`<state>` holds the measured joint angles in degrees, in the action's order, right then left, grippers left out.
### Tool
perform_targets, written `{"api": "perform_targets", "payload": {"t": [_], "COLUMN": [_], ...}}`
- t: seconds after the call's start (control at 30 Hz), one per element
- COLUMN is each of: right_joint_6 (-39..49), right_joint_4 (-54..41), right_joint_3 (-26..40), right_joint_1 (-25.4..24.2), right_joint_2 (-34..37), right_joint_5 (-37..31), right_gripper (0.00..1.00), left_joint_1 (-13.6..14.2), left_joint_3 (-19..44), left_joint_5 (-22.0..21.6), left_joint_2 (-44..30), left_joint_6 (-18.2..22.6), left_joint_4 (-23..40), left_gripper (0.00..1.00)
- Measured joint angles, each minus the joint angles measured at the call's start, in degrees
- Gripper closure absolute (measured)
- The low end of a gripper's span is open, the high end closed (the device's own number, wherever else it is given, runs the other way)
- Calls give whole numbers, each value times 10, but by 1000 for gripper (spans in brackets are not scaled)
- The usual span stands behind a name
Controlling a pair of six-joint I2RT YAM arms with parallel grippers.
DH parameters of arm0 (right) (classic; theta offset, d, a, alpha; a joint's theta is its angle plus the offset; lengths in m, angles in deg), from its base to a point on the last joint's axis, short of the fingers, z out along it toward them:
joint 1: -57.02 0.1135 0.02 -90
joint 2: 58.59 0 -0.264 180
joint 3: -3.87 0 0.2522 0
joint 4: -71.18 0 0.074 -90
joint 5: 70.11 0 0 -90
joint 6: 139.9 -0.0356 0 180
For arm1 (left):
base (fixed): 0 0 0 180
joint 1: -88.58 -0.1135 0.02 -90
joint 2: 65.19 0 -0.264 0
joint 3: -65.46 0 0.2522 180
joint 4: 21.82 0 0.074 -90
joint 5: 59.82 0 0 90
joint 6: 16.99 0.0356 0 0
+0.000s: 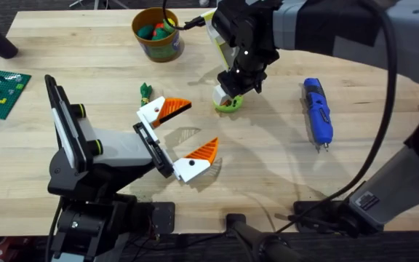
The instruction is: Pick up the gripper from the table and insert it into the empty holder that is missing its gripper. Then pick up a screw, insert it into the mounting hole, and use the screwdriver to tighten it. Finally, clean up the table by picking up the vegetable and placing it into the bucket.
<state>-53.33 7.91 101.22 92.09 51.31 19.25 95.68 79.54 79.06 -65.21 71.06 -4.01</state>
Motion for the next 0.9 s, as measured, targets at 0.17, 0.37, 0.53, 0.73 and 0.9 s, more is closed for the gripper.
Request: {"api": "perform_targets", "payload": {"t": [0.17, 0.37, 0.53, 0.73, 0.9], "right_joint_6": [0, 12, 25, 31, 35], "right_joint_4": [-3, -3, -24, -87, -100], "right_joint_3": [0, 0, 5, 51, 58], "right_joint_1": [0, 0, 0, 0, 0], "right_joint_2": [0, 0, 0, 0, 0], "right_joint_5": [0, 0, 0, 0, 0], "right_gripper": [509, 509, 509, 509, 509], "left_joint_1": [0, 0, 0, 0, 0], "left_joint_3": [0, 0, 0, 0, 0], "left_joint_5": [0, 0, 0, 0, 0], "left_joint_2": [0, 0, 0, 0, 0], "left_joint_6": [0, 0, 0, 0, 0], "left_joint_4": [-1, -1, -1, -1, -1], "left_gripper": [16, 16, 16, 16, 16]}}
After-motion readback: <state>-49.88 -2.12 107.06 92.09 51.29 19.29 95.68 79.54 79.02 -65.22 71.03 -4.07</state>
